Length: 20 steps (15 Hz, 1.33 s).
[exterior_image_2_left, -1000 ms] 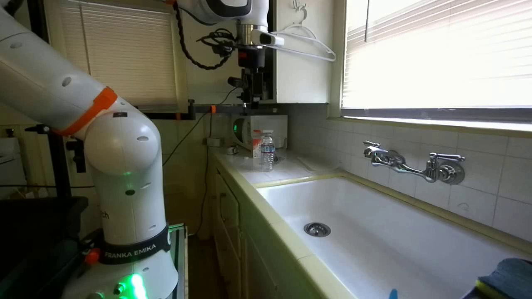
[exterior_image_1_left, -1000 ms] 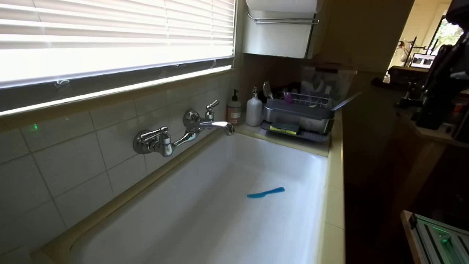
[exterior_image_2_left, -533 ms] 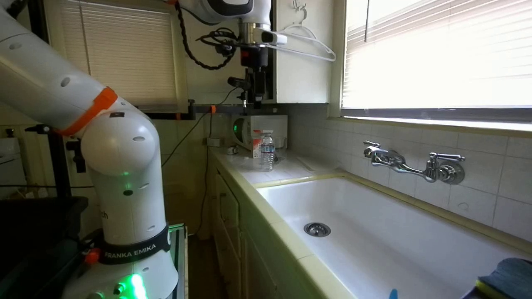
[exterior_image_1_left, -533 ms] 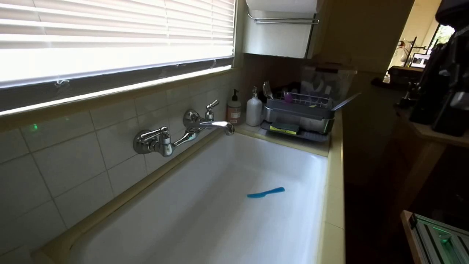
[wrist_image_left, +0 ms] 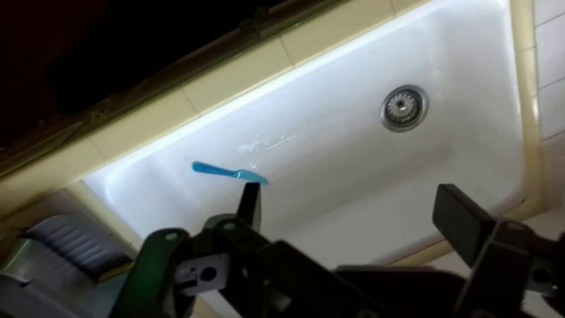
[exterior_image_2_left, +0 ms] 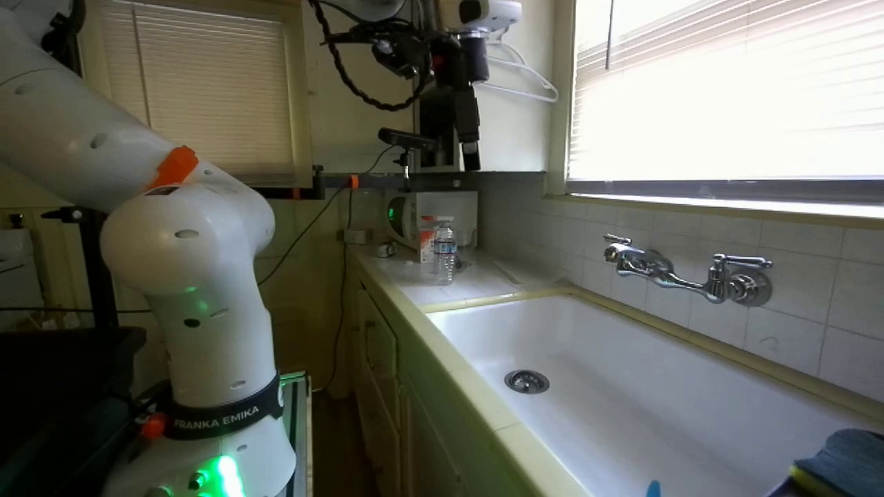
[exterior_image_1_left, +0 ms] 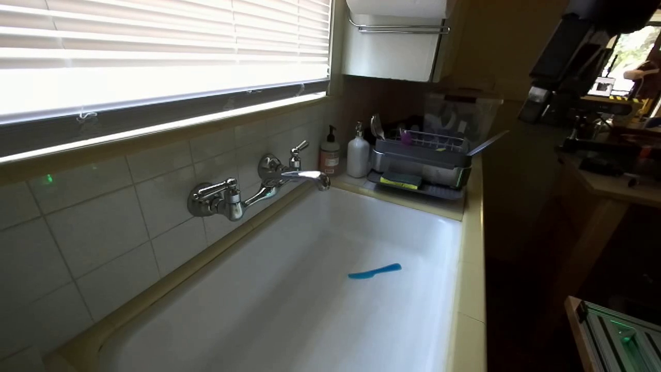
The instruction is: Put the cup in the sink
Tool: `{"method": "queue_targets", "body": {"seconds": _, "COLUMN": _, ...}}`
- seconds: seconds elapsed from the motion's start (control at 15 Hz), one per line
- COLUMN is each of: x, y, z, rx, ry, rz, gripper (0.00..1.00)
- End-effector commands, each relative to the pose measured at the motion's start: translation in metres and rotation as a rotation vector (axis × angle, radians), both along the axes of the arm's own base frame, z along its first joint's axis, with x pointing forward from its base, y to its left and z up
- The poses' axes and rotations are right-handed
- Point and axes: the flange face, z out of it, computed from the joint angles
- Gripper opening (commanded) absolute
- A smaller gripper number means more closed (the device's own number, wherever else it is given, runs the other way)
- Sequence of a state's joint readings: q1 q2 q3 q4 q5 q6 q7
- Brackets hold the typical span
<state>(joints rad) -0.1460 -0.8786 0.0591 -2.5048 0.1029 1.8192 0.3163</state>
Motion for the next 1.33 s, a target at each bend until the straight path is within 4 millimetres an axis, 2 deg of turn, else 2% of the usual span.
{"method": "queue_targets", "body": {"seconds": 0.0, "x": -0.008, "y": -0.048, "z": -0.001, "rx": -0.110, "ry": -0.077, "rz": -0.142, "gripper": 1.00}}
{"method": "queue_targets", "body": {"seconds": 0.33, "x": -0.004, "y": -0.115, "z": 0.000, "rx": -0.273, "ry": -0.160, "rz": -0.282, "gripper": 1.00}}
{"method": "queue_targets", "body": {"seconds": 0.67, "x": -0.003, "y": -0.181, "z": -0.006, "rx": -0.325, "ry": -0.189, "rz": -0.392, "gripper": 1.00}}
{"method": "queue_targets", "body": {"seconds": 0.73, "x": -0.001, "y": -0.186, "z": -0.007, "rx": -0.296, "ry": -0.187, "rz": -0.403, "gripper": 1.00}}
{"method": "queue_targets", "body": {"seconds": 0.8, "x": -0.008, "y": -0.173, "z": -0.002, "rx": -0.301, "ry": -0.192, "rz": -0.367, "gripper": 1.00}}
{"method": "queue_targets", "body": {"seconds": 0.93, "x": -0.006, "y": -0.183, "z": -0.006, "rx": -0.290, "ry": -0.181, "rz": -0.383, "gripper": 1.00}}
{"method": "queue_targets", "body": {"seconds": 1.27, "x": -0.003, "y": -0.185, "z": -0.007, "rx": -0.287, "ry": -0.177, "rz": -0.387, "gripper": 1.00}}
